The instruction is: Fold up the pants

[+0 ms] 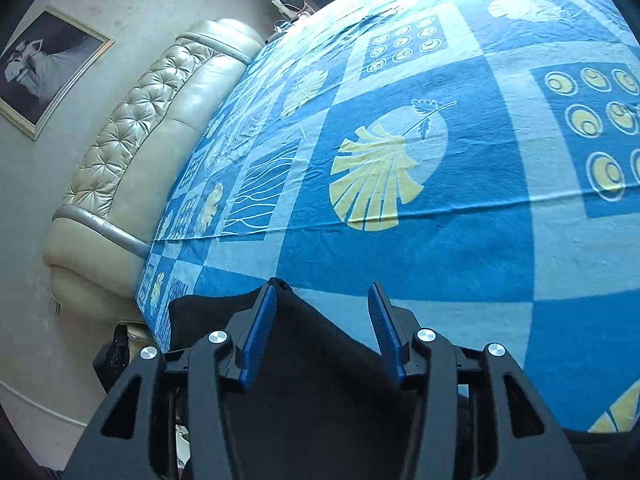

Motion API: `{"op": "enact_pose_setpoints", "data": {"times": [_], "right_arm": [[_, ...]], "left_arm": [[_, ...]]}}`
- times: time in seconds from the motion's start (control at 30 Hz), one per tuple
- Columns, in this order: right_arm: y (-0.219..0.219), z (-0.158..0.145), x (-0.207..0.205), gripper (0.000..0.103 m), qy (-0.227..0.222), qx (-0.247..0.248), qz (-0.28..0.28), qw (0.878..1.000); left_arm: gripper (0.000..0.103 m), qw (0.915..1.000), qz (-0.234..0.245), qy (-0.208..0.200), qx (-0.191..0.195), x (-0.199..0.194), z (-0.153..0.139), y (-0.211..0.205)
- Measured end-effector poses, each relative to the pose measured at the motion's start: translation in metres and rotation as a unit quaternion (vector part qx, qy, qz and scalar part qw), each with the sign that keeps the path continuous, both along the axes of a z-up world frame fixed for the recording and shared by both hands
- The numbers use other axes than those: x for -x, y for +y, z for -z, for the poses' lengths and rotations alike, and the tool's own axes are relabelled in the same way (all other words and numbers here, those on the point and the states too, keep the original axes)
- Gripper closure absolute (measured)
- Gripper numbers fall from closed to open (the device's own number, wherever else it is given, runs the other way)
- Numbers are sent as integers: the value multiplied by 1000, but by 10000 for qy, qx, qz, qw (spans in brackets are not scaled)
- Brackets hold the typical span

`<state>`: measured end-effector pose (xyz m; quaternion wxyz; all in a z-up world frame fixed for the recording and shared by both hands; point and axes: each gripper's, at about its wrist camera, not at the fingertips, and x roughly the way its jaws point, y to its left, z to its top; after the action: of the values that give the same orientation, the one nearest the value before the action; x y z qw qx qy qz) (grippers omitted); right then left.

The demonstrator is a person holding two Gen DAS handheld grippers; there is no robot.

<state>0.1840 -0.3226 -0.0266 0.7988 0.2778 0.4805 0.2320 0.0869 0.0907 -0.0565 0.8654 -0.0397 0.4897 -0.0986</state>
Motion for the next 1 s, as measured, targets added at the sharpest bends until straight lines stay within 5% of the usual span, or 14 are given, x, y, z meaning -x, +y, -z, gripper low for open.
{"op": "enact_pose_setpoints", "data": {"times": [0.23, 0.6, 1.0], "right_arm": [[-124, 1, 96, 50, 76, 169, 1206, 9925], [-301, 9, 206, 47, 156, 413, 3116, 9492], [-385, 31, 248, 43, 287, 195, 3539, 9346]], "left_arm": [[2, 9996, -106, 127, -234, -3, 0, -7], [2, 9986, -252, 197, -424, -5, -2, -11], [2, 9985, -286, 170, -435, -4, -1, -11]]}}
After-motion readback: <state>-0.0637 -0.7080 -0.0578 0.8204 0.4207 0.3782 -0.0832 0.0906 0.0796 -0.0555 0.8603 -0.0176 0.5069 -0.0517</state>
